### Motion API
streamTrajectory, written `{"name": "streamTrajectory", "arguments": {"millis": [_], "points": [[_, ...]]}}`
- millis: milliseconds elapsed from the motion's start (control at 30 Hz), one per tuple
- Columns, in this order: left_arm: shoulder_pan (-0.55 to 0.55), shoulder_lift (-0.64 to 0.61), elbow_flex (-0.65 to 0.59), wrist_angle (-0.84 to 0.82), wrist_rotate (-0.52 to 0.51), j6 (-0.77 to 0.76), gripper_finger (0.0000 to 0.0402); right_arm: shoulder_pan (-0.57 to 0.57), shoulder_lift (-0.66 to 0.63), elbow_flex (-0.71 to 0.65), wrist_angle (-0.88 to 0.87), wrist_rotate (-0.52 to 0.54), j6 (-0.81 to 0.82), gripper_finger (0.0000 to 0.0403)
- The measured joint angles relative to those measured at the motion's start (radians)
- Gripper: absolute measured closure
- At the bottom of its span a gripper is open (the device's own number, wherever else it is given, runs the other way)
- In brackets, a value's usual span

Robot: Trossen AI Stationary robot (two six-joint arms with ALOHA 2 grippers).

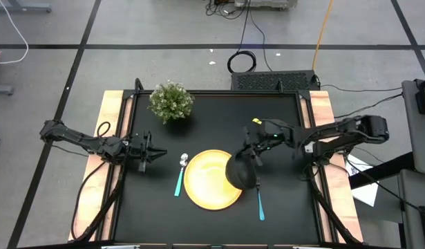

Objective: Set table place
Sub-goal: Put the black bowl on the yellow plate

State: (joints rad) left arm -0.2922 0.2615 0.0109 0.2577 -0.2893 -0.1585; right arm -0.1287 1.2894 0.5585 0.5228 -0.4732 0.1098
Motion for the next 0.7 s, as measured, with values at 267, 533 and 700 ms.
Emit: {"name": "streamTrajectory", "arguments": {"millis": [267,533,700], "points": [[0.000,0.000,0.000,-0.002,0.000,0.000,0.0371,0.000,0.095,0.206,-0.266,-0.003,-0.048,0.0403],[0.000,0.000,0.000,-0.005,0.000,0.000,0.0371,0.000,0.096,0.316,-0.426,-0.001,-0.082,0.0403],[0.000,0.000,0.000,-0.005,0.000,0.000,0.0371,0.000,0.116,0.400,-0.582,-0.001,-0.066,0.0403]]}}
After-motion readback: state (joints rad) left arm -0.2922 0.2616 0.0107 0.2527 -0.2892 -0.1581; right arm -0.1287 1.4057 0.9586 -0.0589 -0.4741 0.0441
